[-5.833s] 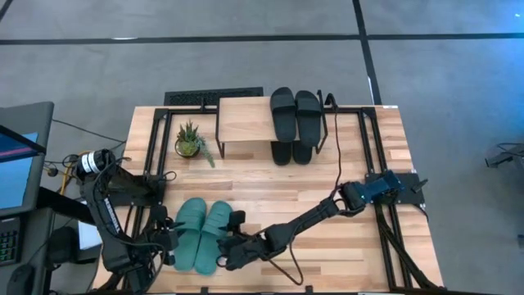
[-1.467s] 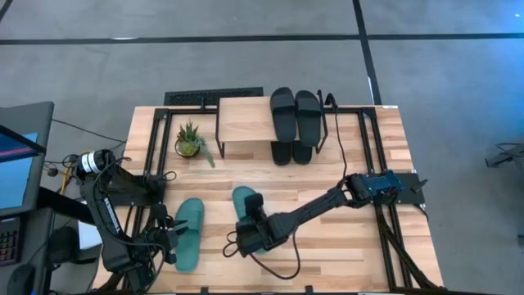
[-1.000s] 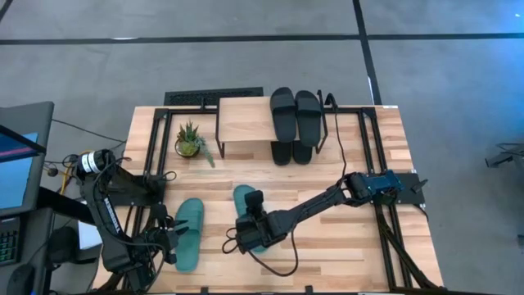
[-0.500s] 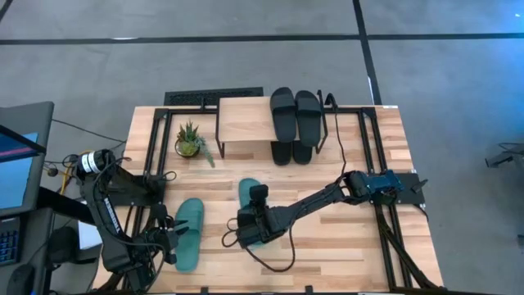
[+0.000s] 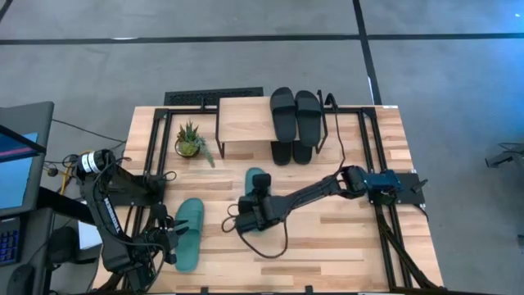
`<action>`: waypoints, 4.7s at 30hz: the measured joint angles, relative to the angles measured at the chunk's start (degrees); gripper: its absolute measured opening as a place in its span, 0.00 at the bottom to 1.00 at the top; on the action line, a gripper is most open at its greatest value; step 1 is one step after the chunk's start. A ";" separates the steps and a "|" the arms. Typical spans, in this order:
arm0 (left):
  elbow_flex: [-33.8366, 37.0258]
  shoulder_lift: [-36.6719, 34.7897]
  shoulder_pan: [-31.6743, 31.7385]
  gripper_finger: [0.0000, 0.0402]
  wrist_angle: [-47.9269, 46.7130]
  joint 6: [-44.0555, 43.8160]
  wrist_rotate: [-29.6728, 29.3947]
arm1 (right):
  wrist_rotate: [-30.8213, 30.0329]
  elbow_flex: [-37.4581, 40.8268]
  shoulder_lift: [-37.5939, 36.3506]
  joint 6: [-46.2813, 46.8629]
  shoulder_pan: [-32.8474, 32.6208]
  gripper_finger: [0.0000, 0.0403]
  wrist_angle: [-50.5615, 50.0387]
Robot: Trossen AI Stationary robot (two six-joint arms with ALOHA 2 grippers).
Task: Pick and place slides into the shelf
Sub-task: Put the green slipper on the shelf
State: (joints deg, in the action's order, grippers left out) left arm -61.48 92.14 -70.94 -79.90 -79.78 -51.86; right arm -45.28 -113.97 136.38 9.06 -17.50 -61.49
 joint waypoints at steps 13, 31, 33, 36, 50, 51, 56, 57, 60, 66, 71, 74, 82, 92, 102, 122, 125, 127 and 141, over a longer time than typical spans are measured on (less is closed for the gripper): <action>0.00 0.00 -0.01 0.22 0.02 -0.24 0.00 | -0.29 0.00 0.00 -2.24 4.69 0.01 -4.05; 0.00 0.00 0.00 0.22 -0.13 -0.47 0.02 | 0.15 0.14 0.00 -9.21 6.46 0.01 -0.68; 0.00 0.00 0.00 0.22 -0.13 -0.57 0.04 | 0.09 0.94 0.00 -10.06 6.85 0.01 0.10; 0.00 0.00 -0.02 0.22 -0.13 -0.59 0.07 | 0.12 1.89 0.00 -10.56 7.27 0.01 0.38; 0.00 0.00 0.04 0.22 -0.31 -1.08 0.09 | 1.93 2.99 -0.02 -16.29 7.88 0.01 4.68; 0.00 0.00 0.04 0.22 -0.31 -1.08 0.10 | 1.97 2.99 -0.02 -16.56 7.89 0.01 4.74; 0.00 0.00 0.36 0.22 -0.30 -1.58 0.13 | 2.37 2.99 -0.03 -17.49 8.30 0.01 4.77; 0.00 0.00 0.41 0.22 -0.28 -1.60 0.13 | 2.40 2.99 -0.04 -17.78 8.46 0.01 4.83; 0.00 0.00 0.44 0.22 -0.28 -2.03 0.15 | 3.17 2.99 -0.06 -18.16 9.07 0.01 5.39; 0.00 0.00 0.44 0.22 -0.15 -2.55 0.46 | 3.53 2.99 -0.08 -18.63 9.84 0.01 5.29; 0.00 0.00 0.44 0.22 -0.17 -2.58 0.48 | 3.37 2.99 -0.09 -18.71 10.92 0.01 4.39; 0.00 0.00 0.44 0.22 -0.19 -2.58 0.48 | 3.23 2.99 -0.09 -18.67 11.57 0.01 3.97; 0.00 0.00 0.44 0.22 -0.22 -2.56 0.48 | 3.23 2.99 -0.09 -19.54 12.05 0.01 3.16; 0.00 0.00 0.44 0.22 -0.20 -2.56 0.50 | 3.20 2.99 -0.07 -19.39 12.91 0.02 1.83; 0.00 0.00 0.44 0.22 -0.22 -2.56 0.50 | 3.15 3.02 0.00 -19.61 12.46 0.02 1.83; 0.00 0.00 0.44 0.22 -0.37 -2.56 0.48 | 1.93 0.70 0.09 -20.14 7.87 0.00 1.78; 0.00 0.00 0.44 0.22 -0.37 -2.56 0.48 | 1.57 -1.75 0.17 -20.99 6.75 0.00 0.49; 0.00 0.00 0.44 0.22 -0.37 -2.52 0.47 | -0.49 -3.74 0.17 -21.58 5.96 0.00 -1.07; 0.00 0.00 0.44 0.22 -0.44 -1.56 0.31 | -2.81 -13.59 0.15 -21.11 4.33 0.00 -10.35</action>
State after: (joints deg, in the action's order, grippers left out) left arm -61.47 92.14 -70.50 -80.34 -81.34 -51.55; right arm -48.09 -127.56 136.53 -12.05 -13.17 -71.84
